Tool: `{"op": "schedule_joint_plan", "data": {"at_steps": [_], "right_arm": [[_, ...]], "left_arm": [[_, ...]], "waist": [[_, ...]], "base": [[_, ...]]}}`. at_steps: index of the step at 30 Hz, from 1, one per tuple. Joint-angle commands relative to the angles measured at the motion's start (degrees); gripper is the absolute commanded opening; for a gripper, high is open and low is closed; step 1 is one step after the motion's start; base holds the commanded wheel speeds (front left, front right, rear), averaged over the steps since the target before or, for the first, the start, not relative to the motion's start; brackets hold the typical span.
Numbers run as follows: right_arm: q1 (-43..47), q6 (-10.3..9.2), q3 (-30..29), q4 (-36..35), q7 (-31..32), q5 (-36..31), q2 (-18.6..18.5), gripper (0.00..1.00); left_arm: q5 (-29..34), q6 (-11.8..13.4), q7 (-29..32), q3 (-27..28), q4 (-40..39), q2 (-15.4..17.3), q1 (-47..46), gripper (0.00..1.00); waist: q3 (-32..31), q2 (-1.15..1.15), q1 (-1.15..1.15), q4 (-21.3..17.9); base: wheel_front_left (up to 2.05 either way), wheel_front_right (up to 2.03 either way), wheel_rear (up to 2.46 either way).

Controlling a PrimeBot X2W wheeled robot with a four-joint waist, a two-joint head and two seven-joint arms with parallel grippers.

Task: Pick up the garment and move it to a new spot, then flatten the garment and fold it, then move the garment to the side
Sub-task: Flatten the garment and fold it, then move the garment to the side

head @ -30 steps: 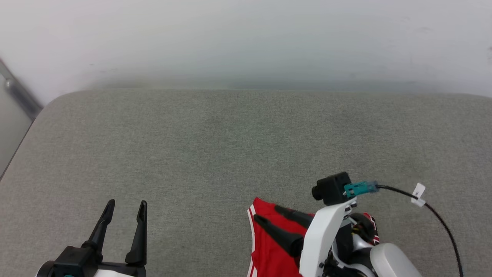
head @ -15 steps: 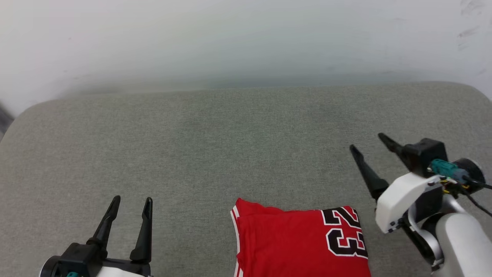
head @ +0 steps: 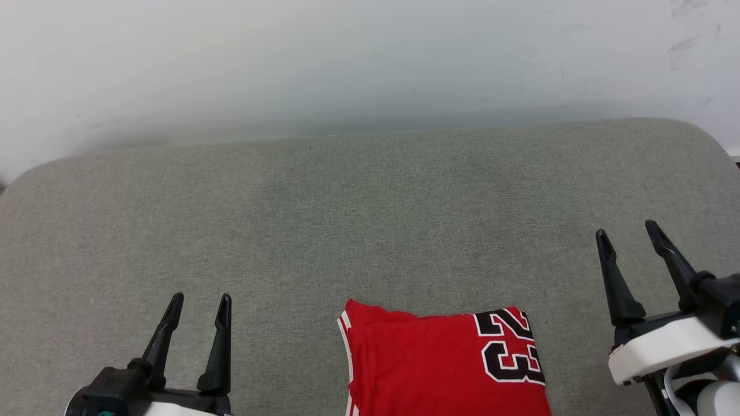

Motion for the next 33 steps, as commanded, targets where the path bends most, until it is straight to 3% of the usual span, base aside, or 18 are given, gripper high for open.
{"op": "schedule_joint_plan", "data": {"at_steps": [1,11,20,25,28,33], "right_arm": [[0.99,-0.03,-0.35,-0.5,-0.56,0.23,0.5,1.0],[3.93,-0.03,-0.46,-1.78,-2.18,-0.34,2.76,1.0],[4.62,-0.03,0.36,-1.39,0.1,0.7,2.29,1.0],[5.31,-0.03,2.87,-4.52,10.72,4.56,0.1,1.0],[6.36,-0.02,4.48,-7.32,21.31,6.34,-2.3,1.0],[8.24,-0.04,3.76,-11.84,40.16,8.98,-2.75,1.0]], "left_arm": [[-0.08,-0.08,-0.26,0.28,-0.2,-0.16,0.5,1.0],[-0.18,-0.08,-0.26,-0.17,-0.45,-0.22,0.76,1.0],[0.02,-0.08,-0.26,-0.23,-0.45,-0.33,0.27,1.0],[0.08,-0.08,-0.26,-0.34,-0.58,0.03,-0.17,1.0],[0.01,-0.08,-0.26,-0.27,-0.56,0.06,-0.62,1.0],[-0.08,-0.08,-0.26,-0.78,-0.28,-0.06,-1.53,1.0]], "waist": [[-0.02,0.0,0.0,-0.06],[0.09,0.0,0.0,0.22],[0.64,0.0,0.0,0.88],[1.65,0.0,0.0,1.35],[2.66,0.0,0.0,1.67],[4.41,0.0,0.0,2.4]], "base": [[0.0,0.0,0.0],[0.0,0.0,0.0],[0.0,0.0,0.0],[0.0,0.0,0.0],[0.0,0.0,0.0],[0.0,0.0,0.0]]}}
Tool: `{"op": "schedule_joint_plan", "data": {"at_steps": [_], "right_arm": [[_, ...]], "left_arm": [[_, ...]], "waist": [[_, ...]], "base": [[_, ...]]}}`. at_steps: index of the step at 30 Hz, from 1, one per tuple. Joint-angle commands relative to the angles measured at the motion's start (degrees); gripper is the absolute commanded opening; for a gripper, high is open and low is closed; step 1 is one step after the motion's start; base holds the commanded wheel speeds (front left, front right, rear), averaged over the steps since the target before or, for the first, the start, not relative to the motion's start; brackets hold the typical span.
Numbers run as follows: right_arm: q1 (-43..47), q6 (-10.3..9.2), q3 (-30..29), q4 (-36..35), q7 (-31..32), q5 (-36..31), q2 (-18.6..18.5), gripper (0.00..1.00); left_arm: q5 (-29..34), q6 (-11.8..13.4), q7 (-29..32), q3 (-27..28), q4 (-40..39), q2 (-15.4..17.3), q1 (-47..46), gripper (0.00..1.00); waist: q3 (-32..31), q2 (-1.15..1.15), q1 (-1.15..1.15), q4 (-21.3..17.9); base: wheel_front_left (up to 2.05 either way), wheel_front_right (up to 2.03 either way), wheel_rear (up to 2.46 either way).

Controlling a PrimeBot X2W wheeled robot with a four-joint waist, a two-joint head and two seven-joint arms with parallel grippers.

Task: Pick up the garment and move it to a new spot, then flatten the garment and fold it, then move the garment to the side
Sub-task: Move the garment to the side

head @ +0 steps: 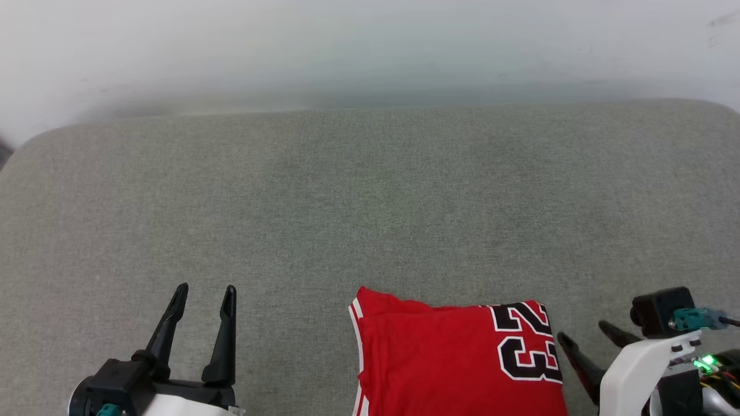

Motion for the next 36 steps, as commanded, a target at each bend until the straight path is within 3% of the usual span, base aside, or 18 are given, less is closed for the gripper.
{"op": "schedule_joint_plan", "data": {"at_steps": [1,5,10,24,25,27,32,36], "right_arm": [[0.85,-0.03,-0.26,-1.39,3.85,0.63,0.59,1.0],[0.53,-0.03,-1.88,-2.65,12.46,-0.63,2.39,1.0],[-0.33,-0.03,-1.72,-0.61,16.21,-1.73,3.9,1.0],[-1.75,0.05,0.86,12.61,14.87,-4.51,6.76,1.0],[-2.02,0.06,1.43,13.25,14.2,-4.72,6.54,0.76],[-3.01,0.04,1.39,14.34,12.13,-5.47,6.2,0.0],[-5.69,-0.05,3.59,14.76,8.47,-6.31,3.65,0.0],[-8.87,-0.07,6.47,12.82,6.76,-8.85,-1.14,0.0]], "left_arm": [[0.01,-0.08,-0.26,-0.33,0.15,-0.07,-0.91,1.0],[0.26,-0.08,-0.26,-1.33,0.51,-0.1,-2.07,1.0],[0.25,-0.08,-0.26,-2.17,0.84,-0.05,-3.42,1.0],[0.02,-0.08,-0.26,-3.48,1.83,0.23,-5.69,1.0],[0.1,-0.08,-0.26,-3.63,1.93,0.25,-5.71,1.0],[0.33,-0.08,-0.26,-4.24,2.08,0.25,-5.85,1.0],[0.31,-0.08,-0.25,-4.94,2.27,0.07,-5.43,1.0],[0.25,-0.08,-0.2,-5.71,2.01,0.26,-5.58,1.0]], "waist": [[0.91,0.0,0.0,0.53],[2.67,0.0,0.0,1.67],[4.39,0.0,0.0,3.1],[7.15,0.0,0.0,6.83],[7.16,0.0,0.0,6.87],[7.14,0.0,0.0,6.75],[6.49,0.0,0.0,4.67],[6.51,0.0,0.0,1.46]], "base": [[0.0,0.0,0.0],[0.0,0.0,0.0],[0.0,0.0,0.0],[0.0,0.0,0.0],[0.0,0.0,0.0],[0.0,0.0,0.0],[0.0,0.0,0.0],[0.0,0.0,0.0]]}}
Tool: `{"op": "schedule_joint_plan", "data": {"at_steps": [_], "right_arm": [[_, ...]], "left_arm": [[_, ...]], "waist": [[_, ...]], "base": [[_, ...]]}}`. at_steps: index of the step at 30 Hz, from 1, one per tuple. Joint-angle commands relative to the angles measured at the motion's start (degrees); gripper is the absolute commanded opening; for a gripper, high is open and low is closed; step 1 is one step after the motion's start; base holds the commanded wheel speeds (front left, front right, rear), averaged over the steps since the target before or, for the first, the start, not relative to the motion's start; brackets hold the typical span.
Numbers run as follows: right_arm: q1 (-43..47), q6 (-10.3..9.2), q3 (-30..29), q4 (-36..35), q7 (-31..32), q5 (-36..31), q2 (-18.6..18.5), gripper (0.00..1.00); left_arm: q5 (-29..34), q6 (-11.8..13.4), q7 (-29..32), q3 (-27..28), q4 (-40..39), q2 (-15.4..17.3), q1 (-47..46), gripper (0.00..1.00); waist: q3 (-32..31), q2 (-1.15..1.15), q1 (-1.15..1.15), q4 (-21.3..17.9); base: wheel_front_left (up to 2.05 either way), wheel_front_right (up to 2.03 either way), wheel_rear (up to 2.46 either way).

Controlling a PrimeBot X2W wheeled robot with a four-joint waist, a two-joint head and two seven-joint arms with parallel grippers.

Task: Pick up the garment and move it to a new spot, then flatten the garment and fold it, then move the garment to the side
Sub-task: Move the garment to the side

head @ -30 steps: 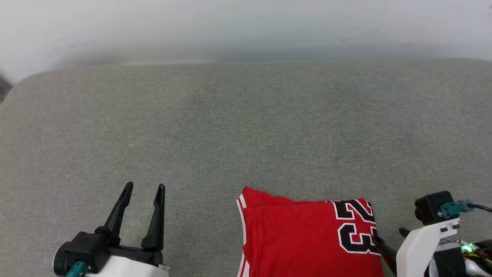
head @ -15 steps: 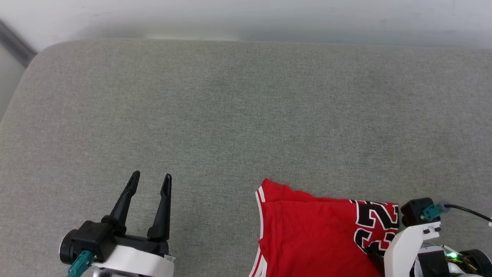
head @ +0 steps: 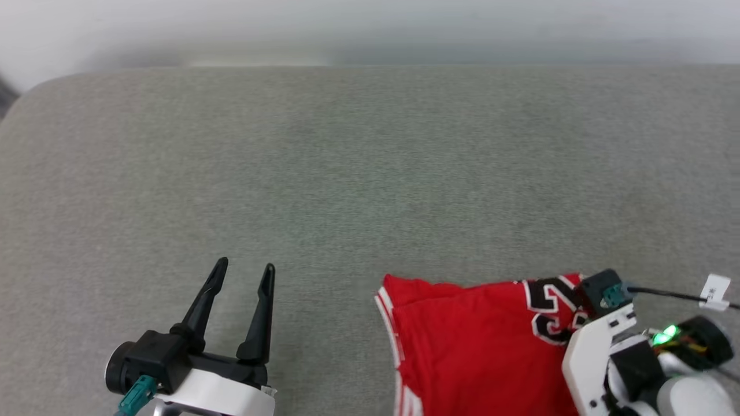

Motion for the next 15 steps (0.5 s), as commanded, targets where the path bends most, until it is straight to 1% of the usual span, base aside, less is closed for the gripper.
{"op": "schedule_joint_plan", "data": {"at_steps": [1,4,5,7,10,12,15], "right_arm": [[-1.19,-0.1,0.33,-0.48,-0.23,-0.79,-1.76,0.0],[-4.47,-0.07,3.71,-1.82,-0.5,-2.64,-7.04,0.0],[-6.69,-0.07,5.95,-2.46,-0.66,-3.49,-11.66,0.0],[-9.17,-0.06,7.75,-2.79,-1.16,-4.06,-16.03,0.0],[-12.9,-0.07,8.48,-2.19,-2.41,-3.79,-20.89,0.0],[-15.41,-0.08,9.0,-1.12,-4.15,-5.01,-24.51,0.0],[-18.31,-0.07,9.26,2.17,-7.19,-5.82,-28.58,0.0]], "left_arm": [[0.14,-0.08,-0.12,-0.33,-0.18,0.1,-0.41,1.0],[-0.37,-0.08,-0.12,-2.12,-0.39,0.17,-1.05,1.0],[-0.27,-0.08,-0.12,-3.55,-0.48,0.4,-1.76,1.0],[-0.18,-0.08,-0.11,-5.15,-0.58,0.88,-2.69,1.0],[-0.06,-0.08,-0.12,-7.23,-0.8,1.65,-4.62,1.0],[0.04,-0.08,-0.12,-8.9,-0.89,2.33,-6.0,1.0],[0.45,-0.08,-0.12,-11.5,-1.39,3.52,-8.39,1.0]], "waist": [[0.14,0.0,0.0,-2.21],[0.9,0.0,0.0,-5.47],[1.96,0.0,0.0,-7.73],[3.36,0.0,0.0,-9.89],[6.01,0.0,0.0,-12.86],[7.88,0.0,0.0,-14.41],[10.85,0.0,0.0,-16.18]], "base": [[0.0,0.0,0.0],[0.0,0.0,0.0],[0.0,0.0,0.0],[0.0,0.0,0.0],[0.0,0.0,0.0],[0.0,0.0,0.0],[0.0,0.0,0.0]]}}
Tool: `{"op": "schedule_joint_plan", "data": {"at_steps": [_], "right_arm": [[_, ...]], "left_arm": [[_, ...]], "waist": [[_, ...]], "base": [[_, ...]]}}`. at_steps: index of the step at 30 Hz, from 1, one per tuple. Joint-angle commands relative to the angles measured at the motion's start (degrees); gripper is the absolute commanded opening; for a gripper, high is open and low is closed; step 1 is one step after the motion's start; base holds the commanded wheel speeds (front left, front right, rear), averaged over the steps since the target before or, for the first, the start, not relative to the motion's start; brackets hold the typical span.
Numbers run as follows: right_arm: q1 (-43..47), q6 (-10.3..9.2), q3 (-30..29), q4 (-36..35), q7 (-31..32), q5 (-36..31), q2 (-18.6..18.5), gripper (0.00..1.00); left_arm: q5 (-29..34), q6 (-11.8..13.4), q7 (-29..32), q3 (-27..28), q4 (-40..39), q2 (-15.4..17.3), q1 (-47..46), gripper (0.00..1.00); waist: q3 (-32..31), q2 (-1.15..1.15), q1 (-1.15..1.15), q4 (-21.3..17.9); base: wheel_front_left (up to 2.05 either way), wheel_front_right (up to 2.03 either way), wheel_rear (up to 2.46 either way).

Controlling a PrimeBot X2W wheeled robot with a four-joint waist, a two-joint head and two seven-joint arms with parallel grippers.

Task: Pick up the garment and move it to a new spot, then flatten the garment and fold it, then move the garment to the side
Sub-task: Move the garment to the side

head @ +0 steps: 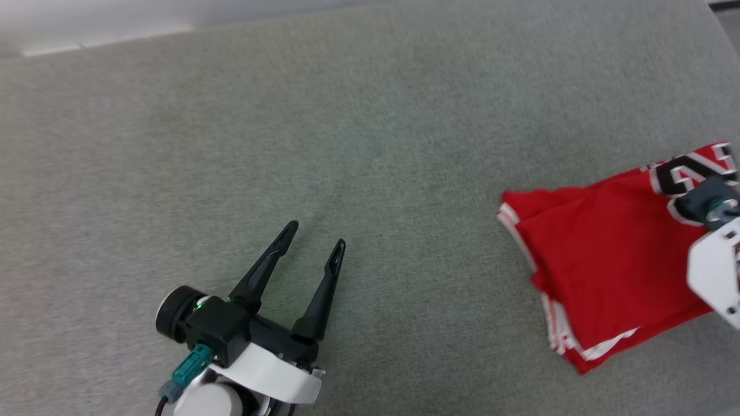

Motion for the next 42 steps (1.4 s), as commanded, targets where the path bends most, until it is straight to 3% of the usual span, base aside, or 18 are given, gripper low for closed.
{"op": "schedule_joint_plan", "data": {"at_steps": [1,8,20,33,34,36,42], "right_arm": [[-1.54,-0.09,-0.06,1.09,-0.94,-0.49,-1.11,0.0],[-7.34,-0.09,-5.76,12.76,-9.89,-0.25,-2.42,0.0],[-14.34,-0.09,-17.94,29.94,-22.45,-4.89,-0.17,0.0],[-16.26,-0.09,-26.23,37.47,-22.95,-11.09,3.62,0.02],[-16.01,-0.08,-26.39,37.44,-22.63,-11.59,3.98,1.0],[-15.95,-0.08,-26.35,36.76,-23.0,-12.24,4.01,1.0],[-15.94,-0.08,-27.97,31.66,-24.68,-15.65,6.57,1.0]], "left_arm": [[0.4,-0.08,-0.12,-0.39,-0.39,0.52,-1.3,1.0],[0.68,-0.08,-0.12,-2.67,-2.01,3.53,-5.63,1.0],[0.86,0.04,0.07,-2.91,-3.11,7.35,-8.62,1.0],[0.89,0.12,0.21,-2.12,-3.51,7.2,-7.02,1.0],[0.84,0.11,0.18,-2.22,-3.53,6.81,-6.91,1.0],[0.75,0.09,0.07,-2.31,-3.68,6.42,-6.83,1.0],[-0.57,0.05,-0.12,-0.42,-2.35,2.31,-5.31,1.0]], "waist": [[4.31,0.0,-0.01,-3.35],[11.16,0.0,-0.01,-5.36],[18.31,0.0,-0.01,-3.86],[17.69,0.0,-0.01,-2.56],[16.98,0.0,-0.01,-2.5],[16.35,0.0,-0.01,-2.43],[6.8,0.0,-0.01,-0.37]], "base": [[0.0,0.0,0.0],[0.0,0.0,0.0],[0.0,0.0,0.0],[0.0,0.0,0.0],[0.0,0.0,0.0],[0.0,0.0,0.0],[0.0,0.0,0.0]]}}
